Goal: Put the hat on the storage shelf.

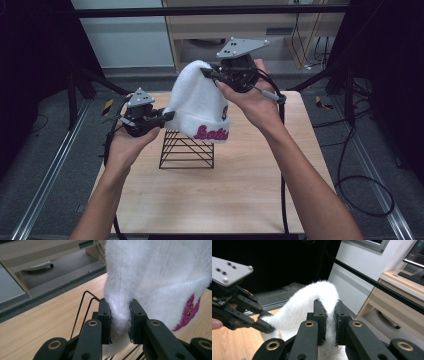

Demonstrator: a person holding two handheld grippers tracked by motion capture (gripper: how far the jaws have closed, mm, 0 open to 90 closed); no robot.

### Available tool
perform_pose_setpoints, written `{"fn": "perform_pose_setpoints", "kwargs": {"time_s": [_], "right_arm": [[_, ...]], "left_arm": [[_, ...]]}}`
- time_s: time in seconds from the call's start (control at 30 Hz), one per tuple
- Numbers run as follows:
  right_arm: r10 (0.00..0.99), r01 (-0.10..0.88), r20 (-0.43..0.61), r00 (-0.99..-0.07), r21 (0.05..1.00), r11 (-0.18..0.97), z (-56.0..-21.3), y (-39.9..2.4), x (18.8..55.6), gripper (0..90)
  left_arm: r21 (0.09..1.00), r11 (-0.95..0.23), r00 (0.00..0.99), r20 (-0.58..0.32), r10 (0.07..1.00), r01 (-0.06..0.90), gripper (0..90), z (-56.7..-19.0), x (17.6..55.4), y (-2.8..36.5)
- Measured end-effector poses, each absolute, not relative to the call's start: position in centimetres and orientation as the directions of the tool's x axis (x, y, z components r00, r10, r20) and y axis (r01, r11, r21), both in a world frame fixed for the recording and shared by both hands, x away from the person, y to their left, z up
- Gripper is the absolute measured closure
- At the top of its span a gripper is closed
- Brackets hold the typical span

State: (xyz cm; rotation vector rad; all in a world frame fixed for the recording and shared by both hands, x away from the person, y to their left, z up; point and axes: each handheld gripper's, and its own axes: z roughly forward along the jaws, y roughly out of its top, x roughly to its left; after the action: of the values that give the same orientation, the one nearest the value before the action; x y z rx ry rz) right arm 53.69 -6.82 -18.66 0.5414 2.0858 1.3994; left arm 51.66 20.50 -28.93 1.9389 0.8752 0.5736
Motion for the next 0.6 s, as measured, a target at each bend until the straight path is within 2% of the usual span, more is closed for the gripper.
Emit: {"fn": "perform_pose_setpoints", "kwargs": {"time_s": [0.3, 0.6], "right_arm": [[0.615, 0.052, -0.202, -0.762, 0.928, 0.369, -19.8, -6.4, 54.7, 83.4], [0.606, 0.056, -0.219, -0.764, 0.915, 0.4, -20.4, -5.9, 55.2, 83.1]], "left_arm": [[0.874, -0.328, 0.626, 0.035, 0.779, 0.36, 75.0, -29.5, 51.7, 21.4], [0.873, -0.325, 0.614, 0.038, 0.788, 0.363, 75.1, -30.1, 51.9, 21.8]]}}
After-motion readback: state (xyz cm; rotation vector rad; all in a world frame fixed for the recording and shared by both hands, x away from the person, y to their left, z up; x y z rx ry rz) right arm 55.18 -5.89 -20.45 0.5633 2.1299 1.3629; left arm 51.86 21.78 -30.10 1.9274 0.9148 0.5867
